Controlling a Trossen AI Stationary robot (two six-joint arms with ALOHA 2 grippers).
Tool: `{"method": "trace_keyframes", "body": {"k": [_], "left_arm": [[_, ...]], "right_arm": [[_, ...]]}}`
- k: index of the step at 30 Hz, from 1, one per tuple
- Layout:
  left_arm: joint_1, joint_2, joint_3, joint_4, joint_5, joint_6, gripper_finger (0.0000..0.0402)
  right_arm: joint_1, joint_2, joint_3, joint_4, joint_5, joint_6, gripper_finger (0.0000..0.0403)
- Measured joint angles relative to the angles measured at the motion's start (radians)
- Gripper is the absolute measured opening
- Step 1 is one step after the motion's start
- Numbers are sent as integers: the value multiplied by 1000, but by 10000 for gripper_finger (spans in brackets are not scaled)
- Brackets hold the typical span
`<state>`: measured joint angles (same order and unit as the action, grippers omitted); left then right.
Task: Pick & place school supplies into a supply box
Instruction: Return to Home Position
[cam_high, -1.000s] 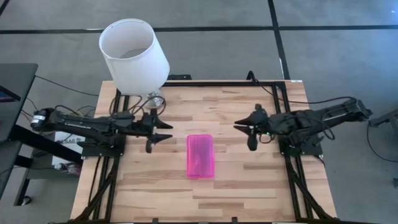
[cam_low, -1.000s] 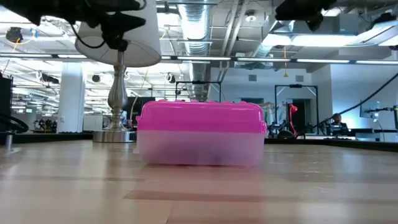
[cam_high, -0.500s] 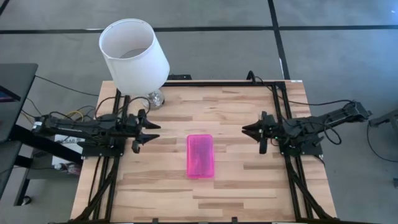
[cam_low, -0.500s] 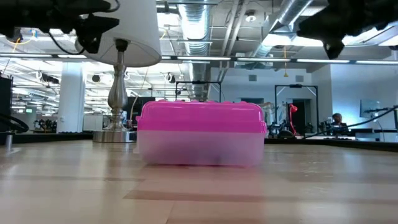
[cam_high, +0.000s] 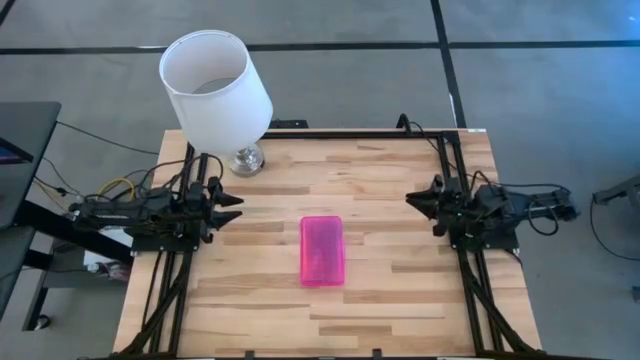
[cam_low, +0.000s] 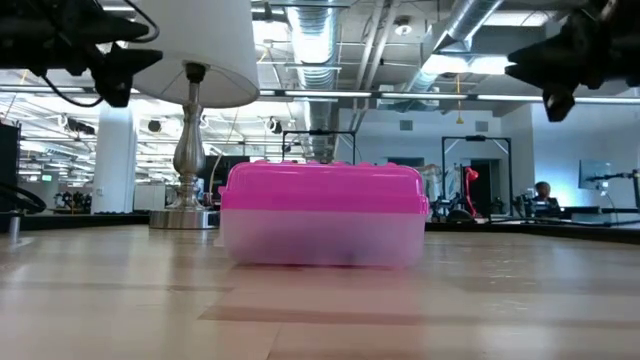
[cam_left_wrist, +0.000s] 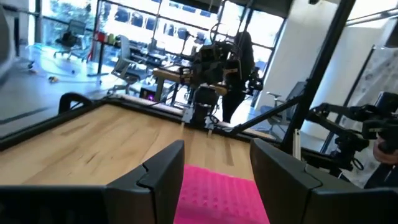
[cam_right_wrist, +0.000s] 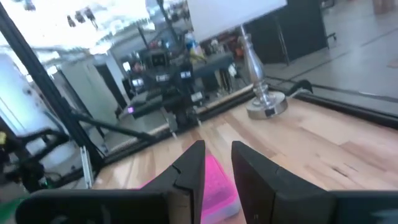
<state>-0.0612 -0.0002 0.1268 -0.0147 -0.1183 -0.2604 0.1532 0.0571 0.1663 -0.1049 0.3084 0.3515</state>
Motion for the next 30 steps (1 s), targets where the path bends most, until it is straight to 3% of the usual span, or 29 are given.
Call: {"method": "trace_keyframes", "body": {"k": [5, 12, 22, 30], "left_arm": [[0, 4, -2, -40, 0, -23, 178], [0, 2, -118, 63, 2, -96, 178], [0, 46, -115, 68, -27, -221, 178], [0, 45, -116, 75, -38, -207, 178]], "right_arm": [[-1, -53, -50, -35, 6, 9, 75], [9, -44, -108, 6, 7, 67, 75], [-27, -48, -109, 5, 9, 74, 75], [-56, -46, -112, 24, 31, 111, 75]]}}
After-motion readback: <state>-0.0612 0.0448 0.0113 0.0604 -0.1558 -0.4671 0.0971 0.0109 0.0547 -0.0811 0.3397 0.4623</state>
